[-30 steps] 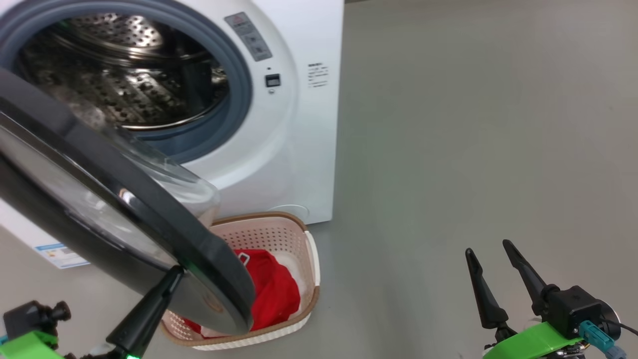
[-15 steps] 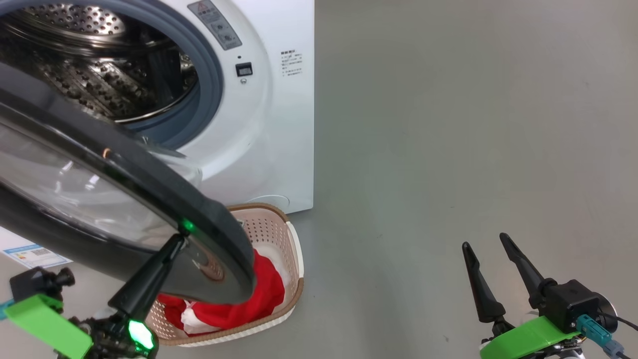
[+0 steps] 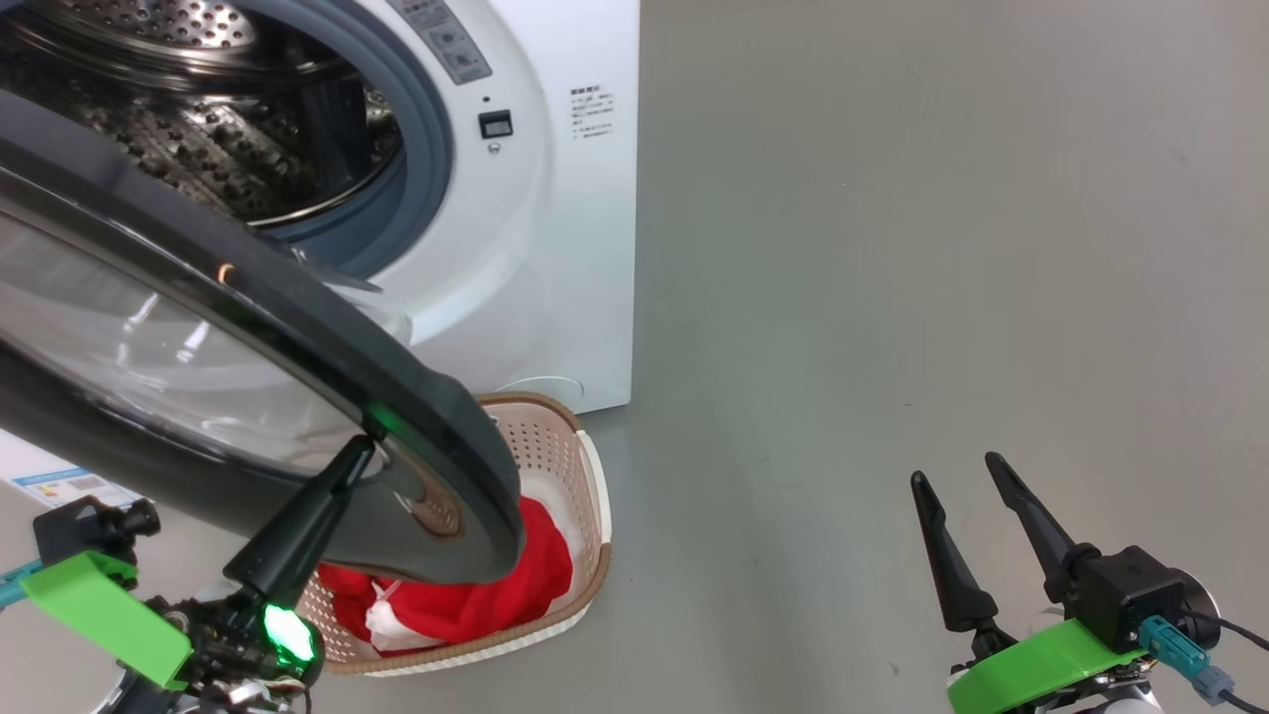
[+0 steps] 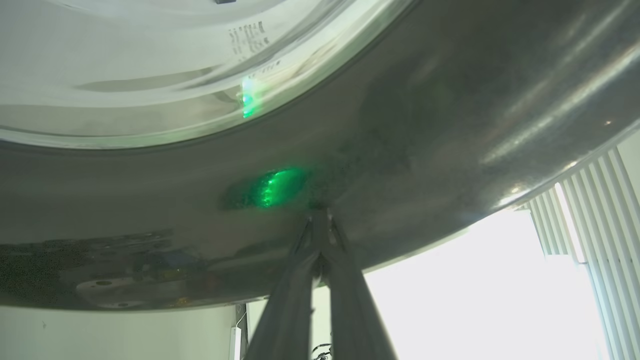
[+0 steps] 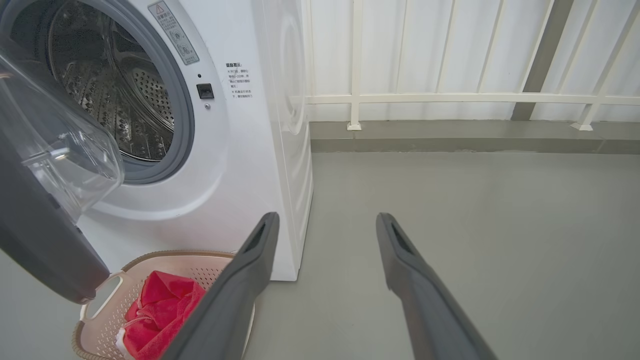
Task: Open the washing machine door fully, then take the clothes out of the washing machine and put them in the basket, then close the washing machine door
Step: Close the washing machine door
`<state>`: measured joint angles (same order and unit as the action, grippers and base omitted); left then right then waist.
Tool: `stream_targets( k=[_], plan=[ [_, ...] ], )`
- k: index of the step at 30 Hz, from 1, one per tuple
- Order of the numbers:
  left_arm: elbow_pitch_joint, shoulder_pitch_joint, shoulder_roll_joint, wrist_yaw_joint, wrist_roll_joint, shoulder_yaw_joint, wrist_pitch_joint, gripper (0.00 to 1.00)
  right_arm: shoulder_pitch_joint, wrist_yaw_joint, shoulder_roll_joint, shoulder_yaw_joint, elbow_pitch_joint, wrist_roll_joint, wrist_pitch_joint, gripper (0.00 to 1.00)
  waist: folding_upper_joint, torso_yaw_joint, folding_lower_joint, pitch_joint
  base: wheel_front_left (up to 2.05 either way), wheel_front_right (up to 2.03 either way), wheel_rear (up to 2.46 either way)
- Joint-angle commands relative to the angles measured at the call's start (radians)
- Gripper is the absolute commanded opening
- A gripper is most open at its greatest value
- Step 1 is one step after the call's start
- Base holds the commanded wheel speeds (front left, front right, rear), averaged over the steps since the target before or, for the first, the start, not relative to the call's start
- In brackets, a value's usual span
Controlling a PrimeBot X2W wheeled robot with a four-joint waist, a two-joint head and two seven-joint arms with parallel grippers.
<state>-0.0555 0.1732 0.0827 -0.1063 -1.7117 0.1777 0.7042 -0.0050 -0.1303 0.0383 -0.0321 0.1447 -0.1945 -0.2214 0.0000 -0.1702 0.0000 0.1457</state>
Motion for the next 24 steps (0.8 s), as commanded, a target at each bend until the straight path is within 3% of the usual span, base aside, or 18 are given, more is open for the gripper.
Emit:
stream_targets(
  k=[1, 13, 14, 15, 16, 24],
  plan=[
    [0.026, 0.026, 0.015, -0.013, -0.011, 0.034, 0.009, 0.0, -0.034, 0.0, 0.012, -0.025, -0.02, -0.011, -0.012, 1.0, 0.0, 0.007, 0.0, -0.002, 0.0, 0.0, 0.0],
    [0.144, -0.139, -0.023, -0.024, -0.031, 0.094, -0.08, 0.0, -0.03, 0.0, 0.012, -0.039, -0.001, -0.026, -0.021, 1.0, 0.0, 0.081, 0.0, -0.031, 0.0, 0.0, 0.0],
    [0.157, -0.153, -0.025, -0.024, -0.029, 0.095, -0.093, 0.14, -0.03, 0.0, 0.012, -0.038, 0.0, -0.026, -0.021, 1.0, 0.0, 0.089, 0.0, -0.033, 0.0, 0.0, 0.0],
    [0.17, -0.165, -0.027, -0.024, -0.027, 0.096, -0.108, 0.43, -0.029, 0.0, 0.012, -0.036, 0.002, -0.027, -0.022, 1.0, 0.0, 0.097, 0.0, -0.035, 0.0, 0.0, 0.0],
    [0.181, -0.176, -0.028, -0.024, -0.02, 0.097, -0.128, 1.0, -0.029, 0.0, 0.012, -0.035, 0.003, -0.027, -0.023, 1.0, 0.0, 0.106, 0.0, -0.037, 0.0, 0.0, 0.0],
    [0.23, -0.241, -0.032, -0.024, 0.117, 0.086, -0.312, 1.0, -0.017, 0.0, 0.012, -0.016, 0.012, -0.02, -0.025, 1.0, 0.0, 0.158, 0.0, -0.064, 0.0, 0.0, 0.0]
  ],
)
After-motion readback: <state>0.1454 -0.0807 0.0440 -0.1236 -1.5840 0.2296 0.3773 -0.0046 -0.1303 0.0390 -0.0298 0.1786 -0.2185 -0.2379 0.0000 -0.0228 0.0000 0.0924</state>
